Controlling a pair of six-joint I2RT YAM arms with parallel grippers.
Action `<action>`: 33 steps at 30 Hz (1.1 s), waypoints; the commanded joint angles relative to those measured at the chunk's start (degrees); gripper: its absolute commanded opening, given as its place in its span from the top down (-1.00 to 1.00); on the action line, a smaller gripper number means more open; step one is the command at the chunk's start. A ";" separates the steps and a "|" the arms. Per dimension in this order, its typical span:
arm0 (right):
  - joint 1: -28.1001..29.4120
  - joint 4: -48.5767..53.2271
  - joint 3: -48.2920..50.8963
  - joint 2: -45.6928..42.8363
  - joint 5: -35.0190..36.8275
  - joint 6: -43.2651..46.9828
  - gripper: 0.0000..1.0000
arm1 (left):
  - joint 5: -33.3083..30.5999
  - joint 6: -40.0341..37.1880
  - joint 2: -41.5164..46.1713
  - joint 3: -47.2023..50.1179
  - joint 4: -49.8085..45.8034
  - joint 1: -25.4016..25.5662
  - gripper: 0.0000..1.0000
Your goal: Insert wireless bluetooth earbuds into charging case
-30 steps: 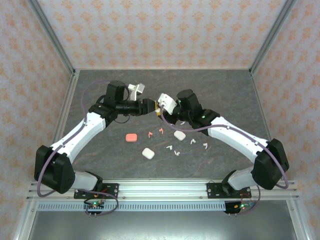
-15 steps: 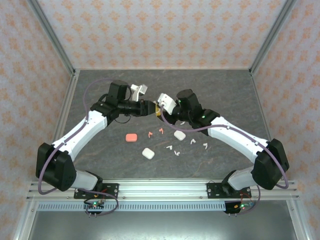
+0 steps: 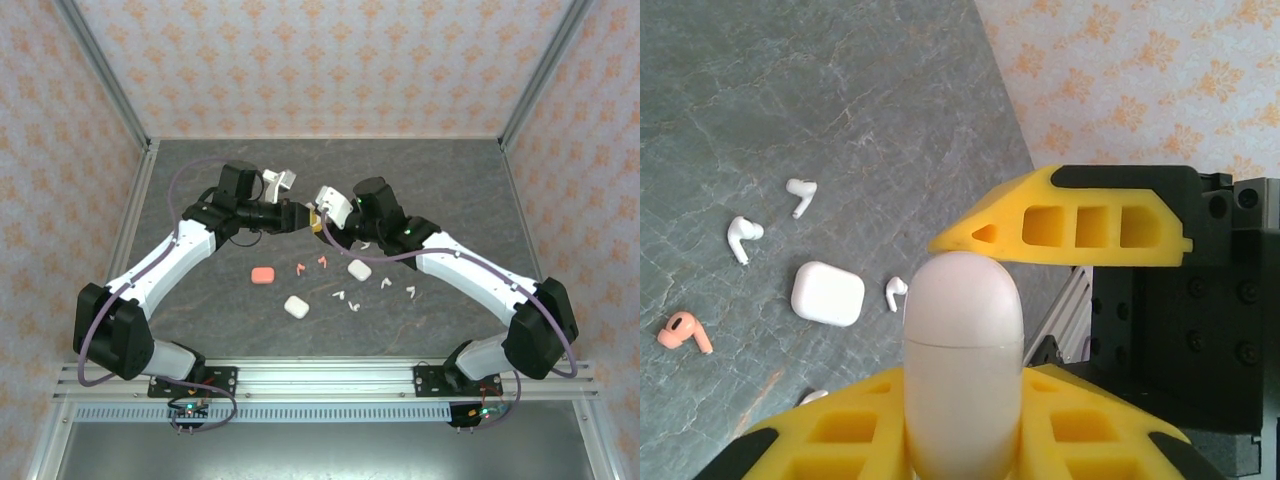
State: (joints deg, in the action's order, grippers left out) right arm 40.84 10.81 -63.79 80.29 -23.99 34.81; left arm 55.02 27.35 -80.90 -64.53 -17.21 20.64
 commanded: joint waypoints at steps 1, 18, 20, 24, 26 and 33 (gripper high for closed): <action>0.43 1.79 -2.95 0.18 -2.76 -1.42 0.05 | 0.51 -0.74 0.63 -1.27 2.35 1.07 0.61; -15.24 -9.11 8.37 -12.18 -23.96 -27.99 -0.83 | -15.04 -6.45 12.65 18.26 34.90 4.65 1.00; -16.84 -15.17 10.70 -12.16 -26.43 -33.89 -0.78 | -16.81 -10.99 13.89 19.28 36.07 6.45 1.00; -17.12 -23.32 12.90 -11.95 -27.37 -40.48 -0.68 | -16.15 -17.66 15.04 19.80 36.90 8.41 1.00; -17.08 -24.53 13.12 -11.53 -27.60 -40.66 -0.65 | -16.18 -19.08 15.54 20.36 37.54 8.92 1.00; -15.58 -25.31 13.96 -11.32 -27.96 -38.61 -0.64 | -15.85 -21.21 16.22 19.98 35.49 9.06 1.00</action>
State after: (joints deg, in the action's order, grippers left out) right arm 24.34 -10.48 -50.72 69.06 -49.80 -3.86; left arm 39.92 9.02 -66.02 -44.77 16.38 29.39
